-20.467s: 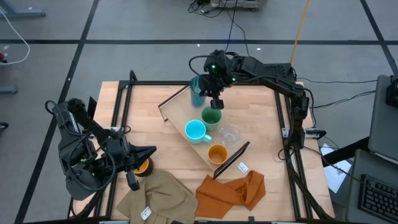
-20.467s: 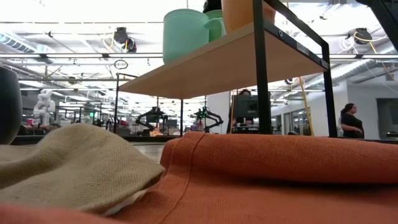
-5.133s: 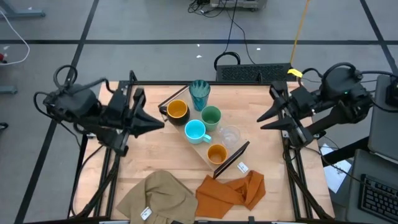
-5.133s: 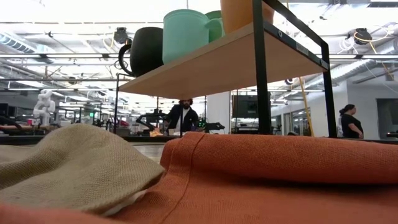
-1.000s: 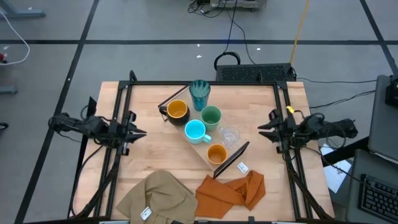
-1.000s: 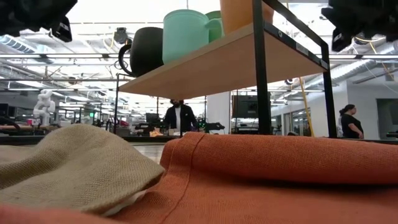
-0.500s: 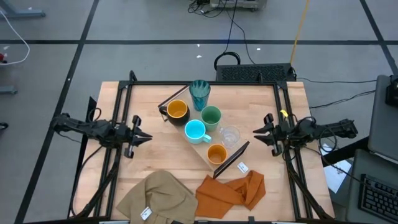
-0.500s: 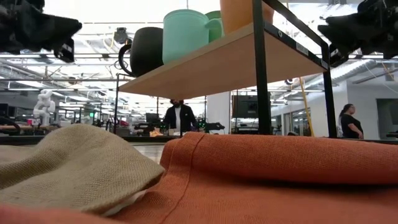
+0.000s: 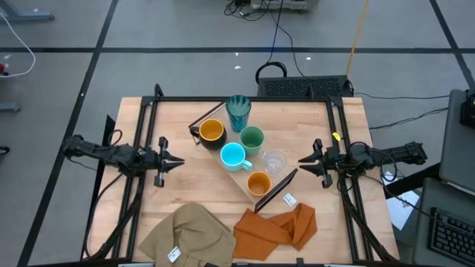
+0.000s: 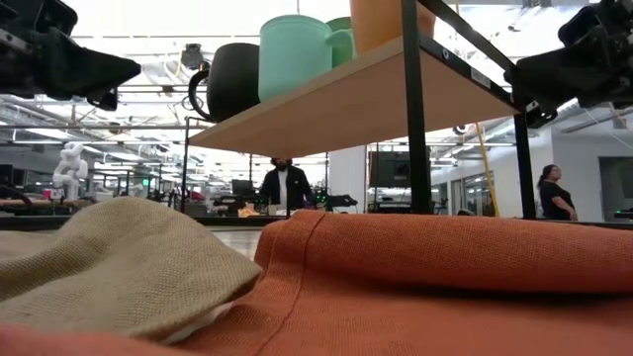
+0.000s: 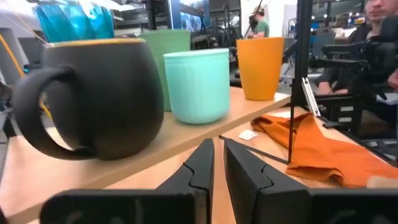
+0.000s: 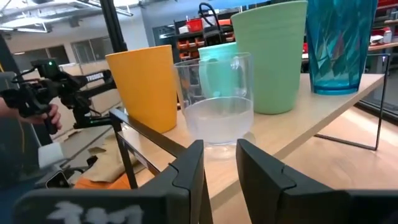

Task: Stack small to large cups/mugs on shelf
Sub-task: Return to home position

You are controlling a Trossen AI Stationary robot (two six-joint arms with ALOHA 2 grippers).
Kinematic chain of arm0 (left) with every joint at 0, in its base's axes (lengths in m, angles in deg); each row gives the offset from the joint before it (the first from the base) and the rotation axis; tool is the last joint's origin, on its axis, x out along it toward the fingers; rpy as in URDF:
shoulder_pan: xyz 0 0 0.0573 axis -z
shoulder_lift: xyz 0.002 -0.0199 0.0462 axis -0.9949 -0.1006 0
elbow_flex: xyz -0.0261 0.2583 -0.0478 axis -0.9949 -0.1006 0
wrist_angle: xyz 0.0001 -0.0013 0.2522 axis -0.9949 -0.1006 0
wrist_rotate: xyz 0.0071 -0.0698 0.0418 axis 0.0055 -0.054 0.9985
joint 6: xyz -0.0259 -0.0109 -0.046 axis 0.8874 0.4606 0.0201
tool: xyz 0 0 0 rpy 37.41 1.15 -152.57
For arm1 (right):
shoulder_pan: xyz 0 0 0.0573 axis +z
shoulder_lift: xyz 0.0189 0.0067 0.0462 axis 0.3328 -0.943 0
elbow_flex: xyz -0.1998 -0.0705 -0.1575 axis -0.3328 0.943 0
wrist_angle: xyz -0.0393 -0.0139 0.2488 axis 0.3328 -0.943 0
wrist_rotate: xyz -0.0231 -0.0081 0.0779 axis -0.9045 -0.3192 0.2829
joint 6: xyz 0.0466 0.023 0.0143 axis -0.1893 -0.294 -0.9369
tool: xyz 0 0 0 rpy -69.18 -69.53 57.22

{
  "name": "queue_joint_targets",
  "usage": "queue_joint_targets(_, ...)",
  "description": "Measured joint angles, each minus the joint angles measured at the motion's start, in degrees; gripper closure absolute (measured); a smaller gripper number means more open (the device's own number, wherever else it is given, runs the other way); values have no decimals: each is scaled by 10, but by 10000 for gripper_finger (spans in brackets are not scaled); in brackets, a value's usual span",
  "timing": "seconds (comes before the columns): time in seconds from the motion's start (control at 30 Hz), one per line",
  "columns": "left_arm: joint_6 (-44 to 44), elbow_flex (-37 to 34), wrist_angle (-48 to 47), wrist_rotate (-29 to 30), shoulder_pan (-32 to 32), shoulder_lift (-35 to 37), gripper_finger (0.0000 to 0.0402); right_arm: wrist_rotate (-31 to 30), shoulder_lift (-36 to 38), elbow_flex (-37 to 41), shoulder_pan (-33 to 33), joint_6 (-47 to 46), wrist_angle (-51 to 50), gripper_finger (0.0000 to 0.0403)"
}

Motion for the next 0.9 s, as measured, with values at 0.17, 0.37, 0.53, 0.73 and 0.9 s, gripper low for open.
queue_joint_targets(0.17,11,1,-9,-47,0,-16,362,0,-2,0,0,1,-5,318)
queue_joint_targets(0.37,18,1,-14,-76,0,-32,362,2,-5,1,0,1,-11,318)
queue_joint_targets(0.53,20,1,-15,-75,0,-37,362,2,-7,1,0,15,-13,318)
queue_joint_targets(0.73,38,1,-20,-100,0,-37,362,2,-7,1,0,27,-13,318)
queue_joint_targets(0.9,40,1,-26,-136,0,-42,362,2,-7,1,0,32,-14,318)
